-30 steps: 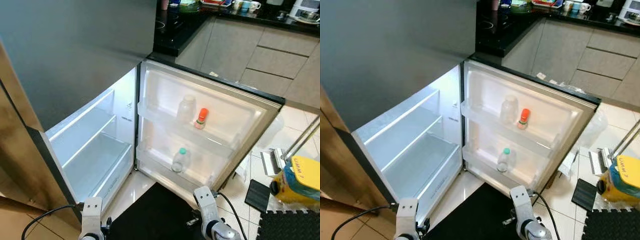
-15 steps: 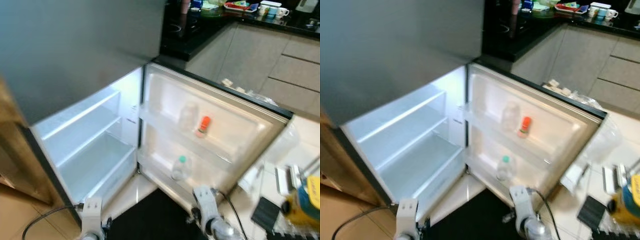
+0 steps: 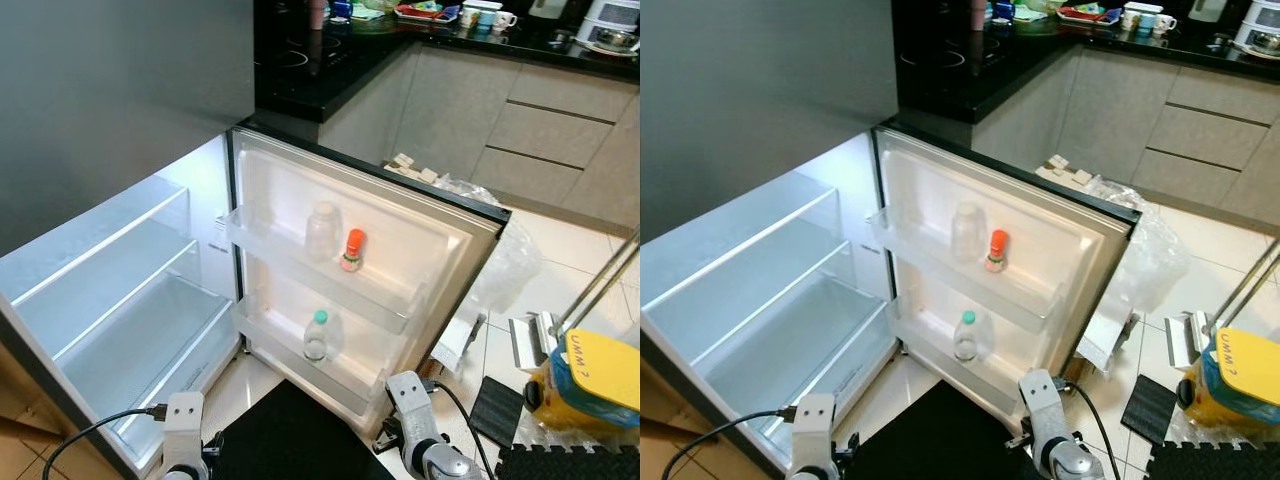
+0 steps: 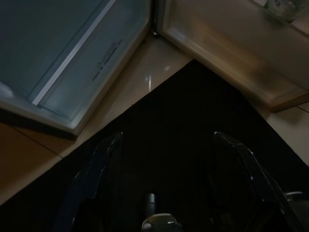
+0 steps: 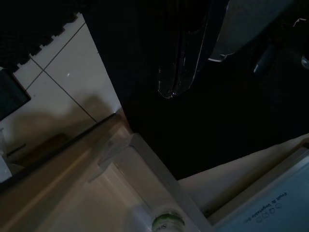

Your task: Restocking fridge

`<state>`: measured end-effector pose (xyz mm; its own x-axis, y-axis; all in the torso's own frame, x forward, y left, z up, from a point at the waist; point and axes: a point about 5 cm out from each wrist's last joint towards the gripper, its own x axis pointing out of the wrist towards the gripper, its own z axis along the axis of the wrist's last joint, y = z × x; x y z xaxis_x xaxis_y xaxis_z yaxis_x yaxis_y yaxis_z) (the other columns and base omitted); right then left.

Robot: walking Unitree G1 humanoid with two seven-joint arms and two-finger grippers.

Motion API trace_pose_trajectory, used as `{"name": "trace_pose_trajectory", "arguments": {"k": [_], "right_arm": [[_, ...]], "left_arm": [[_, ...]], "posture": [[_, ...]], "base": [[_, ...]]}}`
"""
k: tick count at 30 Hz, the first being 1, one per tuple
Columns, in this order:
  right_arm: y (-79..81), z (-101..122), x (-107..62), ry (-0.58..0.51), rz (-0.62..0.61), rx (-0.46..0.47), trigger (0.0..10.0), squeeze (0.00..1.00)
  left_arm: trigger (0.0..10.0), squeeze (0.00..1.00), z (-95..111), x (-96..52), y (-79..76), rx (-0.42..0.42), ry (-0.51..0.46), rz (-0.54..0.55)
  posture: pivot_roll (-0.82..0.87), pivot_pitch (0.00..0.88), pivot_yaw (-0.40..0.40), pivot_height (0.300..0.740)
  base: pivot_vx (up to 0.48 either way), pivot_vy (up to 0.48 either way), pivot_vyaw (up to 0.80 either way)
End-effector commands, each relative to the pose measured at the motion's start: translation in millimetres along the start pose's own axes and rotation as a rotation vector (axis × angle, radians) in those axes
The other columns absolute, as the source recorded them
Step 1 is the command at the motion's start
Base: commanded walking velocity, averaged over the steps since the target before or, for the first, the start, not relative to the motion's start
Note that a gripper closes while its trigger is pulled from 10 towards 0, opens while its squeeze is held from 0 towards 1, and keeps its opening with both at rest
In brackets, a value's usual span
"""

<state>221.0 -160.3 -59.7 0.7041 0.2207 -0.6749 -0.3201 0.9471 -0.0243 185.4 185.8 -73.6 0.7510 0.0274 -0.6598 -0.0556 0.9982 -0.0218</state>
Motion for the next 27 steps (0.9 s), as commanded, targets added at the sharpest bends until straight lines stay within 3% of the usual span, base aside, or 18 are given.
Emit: {"name": "trace_pose_trajectory", "arguments": {"k": [1,11,27], "right_arm": [[0.8,2.0,0.6,-0.008,0.004,-0.012,10.0,0.0],[0.4,1.7,0.4,-0.008,0.0,-0.018,10.0,0.0],[1.4,2.7,0.7,-0.016,0.002,-0.016,10.0,0.0]], "left_arm": [[10.0,0.0,-1.2,-0.5,-1.3,-0.005,-0.001,-0.003],[10.0,0.0,-2.1,-0.5,-3.9,0.0,0.003,-0.017],[10.0,0.0,-3.6,-1.8,0.4,-0.025,-0.001,0.015]], "posture": [[-0.09,0.0,-0.072,0.74],[-0.09,0.0,-0.067,0.74],[-0.09,0.0,-0.068,0.74]], "base": [[0.0,0.0,0.0],[0.0,-0.48,0.0],[0.0,0.0,0.0]]}}
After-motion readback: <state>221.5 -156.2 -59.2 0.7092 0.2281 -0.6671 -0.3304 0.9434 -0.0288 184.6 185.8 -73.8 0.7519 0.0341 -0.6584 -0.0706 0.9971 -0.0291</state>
